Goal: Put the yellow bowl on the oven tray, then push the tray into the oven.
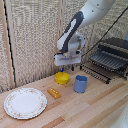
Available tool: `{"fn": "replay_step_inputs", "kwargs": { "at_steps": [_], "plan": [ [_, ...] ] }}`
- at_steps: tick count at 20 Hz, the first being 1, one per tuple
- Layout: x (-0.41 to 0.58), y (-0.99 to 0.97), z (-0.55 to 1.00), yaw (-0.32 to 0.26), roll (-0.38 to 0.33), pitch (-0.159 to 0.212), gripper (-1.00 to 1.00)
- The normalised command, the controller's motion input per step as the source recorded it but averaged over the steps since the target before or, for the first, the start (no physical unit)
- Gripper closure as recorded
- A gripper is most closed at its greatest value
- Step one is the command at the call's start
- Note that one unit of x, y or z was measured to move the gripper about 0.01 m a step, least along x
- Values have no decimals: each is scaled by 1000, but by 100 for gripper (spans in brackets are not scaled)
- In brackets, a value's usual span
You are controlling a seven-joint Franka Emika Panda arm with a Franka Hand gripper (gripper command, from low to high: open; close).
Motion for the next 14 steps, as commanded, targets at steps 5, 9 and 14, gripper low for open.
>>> {"fn": "replay_step_inputs", "kwargs": {
  "at_steps": [5,9,14],
  "plan": [
    [54,-98,-342,8,-26,1,-100],
    [124,-40,-181,1,-26,7,100],
    [179,22,-25,0,-1,0,100]
  ]
}}
